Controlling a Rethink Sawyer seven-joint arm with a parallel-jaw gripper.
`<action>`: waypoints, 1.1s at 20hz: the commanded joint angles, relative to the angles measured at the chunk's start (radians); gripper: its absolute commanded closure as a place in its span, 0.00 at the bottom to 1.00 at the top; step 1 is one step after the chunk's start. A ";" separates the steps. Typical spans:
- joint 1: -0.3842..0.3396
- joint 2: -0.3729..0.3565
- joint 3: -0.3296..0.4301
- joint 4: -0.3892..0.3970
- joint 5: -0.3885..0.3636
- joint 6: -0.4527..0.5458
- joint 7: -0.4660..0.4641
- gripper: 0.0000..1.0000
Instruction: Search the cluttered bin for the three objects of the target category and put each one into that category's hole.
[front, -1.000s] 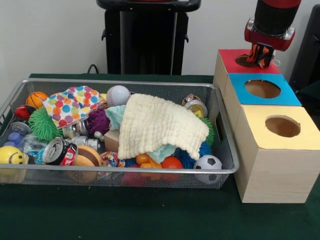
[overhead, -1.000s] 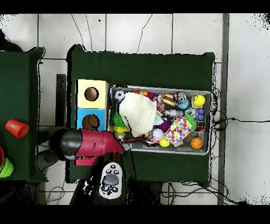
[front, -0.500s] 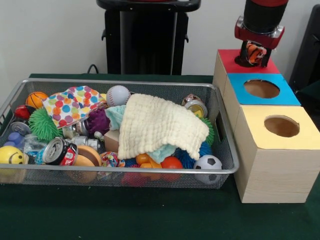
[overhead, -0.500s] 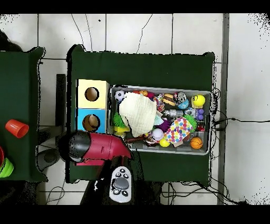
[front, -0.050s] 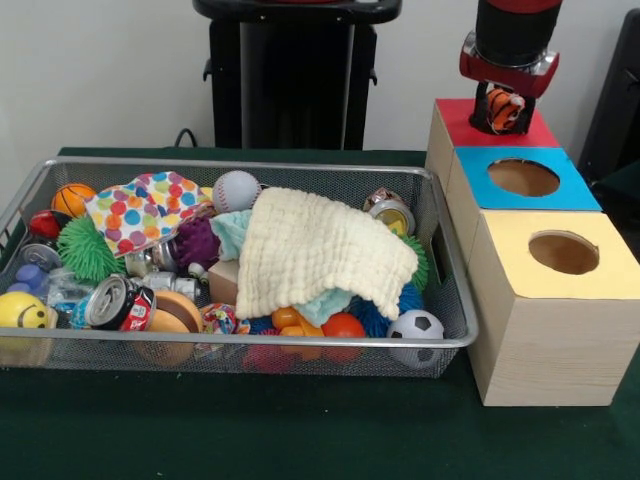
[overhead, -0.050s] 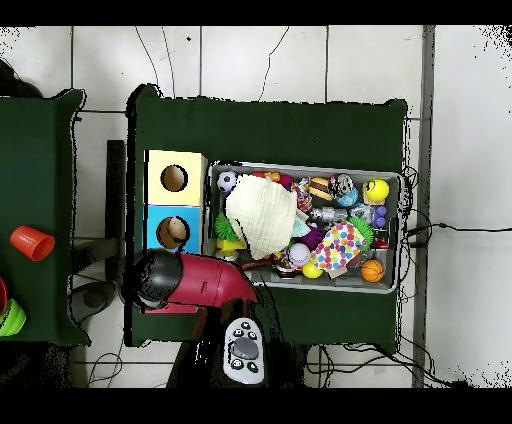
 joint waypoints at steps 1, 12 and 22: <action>-0.058 0.036 0.043 0.104 0.010 -0.133 0.108 0.00; -0.062 -0.060 -0.022 0.038 -0.053 0.062 0.096 0.00; -0.138 -0.111 -0.055 -0.165 -0.141 0.359 0.052 0.00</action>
